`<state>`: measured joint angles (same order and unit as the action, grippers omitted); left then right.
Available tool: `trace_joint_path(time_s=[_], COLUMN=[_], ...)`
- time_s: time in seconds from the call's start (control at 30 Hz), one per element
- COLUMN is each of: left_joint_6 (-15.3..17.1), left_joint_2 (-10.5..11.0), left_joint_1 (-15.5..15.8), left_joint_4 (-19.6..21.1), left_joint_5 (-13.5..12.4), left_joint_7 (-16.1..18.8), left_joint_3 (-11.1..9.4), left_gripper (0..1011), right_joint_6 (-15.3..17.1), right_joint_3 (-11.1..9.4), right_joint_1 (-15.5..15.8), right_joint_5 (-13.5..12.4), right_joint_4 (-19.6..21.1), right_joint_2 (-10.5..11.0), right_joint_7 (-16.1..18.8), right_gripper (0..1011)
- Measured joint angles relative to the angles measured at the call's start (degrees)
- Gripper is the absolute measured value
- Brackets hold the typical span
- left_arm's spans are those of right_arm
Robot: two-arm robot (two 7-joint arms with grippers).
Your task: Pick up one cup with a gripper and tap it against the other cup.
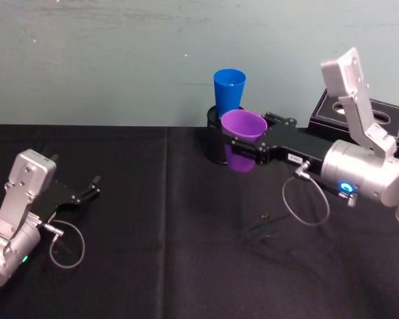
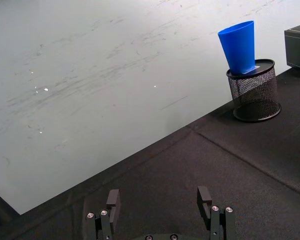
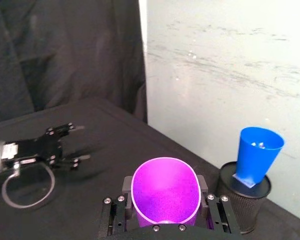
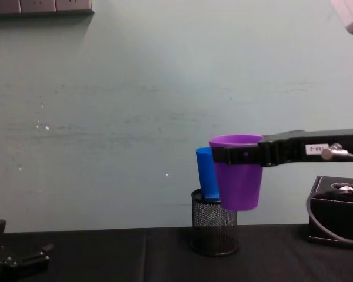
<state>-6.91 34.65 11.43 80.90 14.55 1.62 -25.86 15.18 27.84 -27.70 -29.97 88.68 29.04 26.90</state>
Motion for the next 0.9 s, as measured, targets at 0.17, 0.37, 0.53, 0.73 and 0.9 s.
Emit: trace_joint_path(time_s=[0.17, 0.37, 0.53, 0.73, 0.9], left_joint_6=[0.0, 0.0, 0.0, 0.0, 0.0], left_joint_2=[0.0, 0.0, 0.0, 0.0, 0.0], left_joint_1=[0.0, 0.0, 0.0, 0.0, 0.0], left_joint_4=[0.0, 0.0, 0.0, 0.0, 0.0], left_joint_5=[0.0, 0.0, 0.0, 0.0, 0.0], left_joint_7=[0.0, 0.0, 0.0, 0.0, 0.0], left_joint_3=[0.0, 0.0, 0.0, 0.0, 0.0], left_gripper=[1011, 1011, 1011, 1012, 1011], right_joint_6=[0.2, 0.6, 0.8, 0.8, 0.6], right_joint_3=[0.8, 1.3, 1.3, 0.6, 0.2], right_joint_1=[-2.7, -5.7, -7.4, -9.3, -10.6], right_joint_5=[1.2, 2.1, 2.8, 3.8, 4.5], right_joint_4=[-3.2, -7.5, -10.5, -14.1, -16.8], right_joint_2=[-2.3, -5.5, -7.5, -10.0, -11.8], right_joint_7=[-1.1, -2.4, -3.5, -5.0, -5.5], right_gripper=[726, 726, 726, 726, 726])
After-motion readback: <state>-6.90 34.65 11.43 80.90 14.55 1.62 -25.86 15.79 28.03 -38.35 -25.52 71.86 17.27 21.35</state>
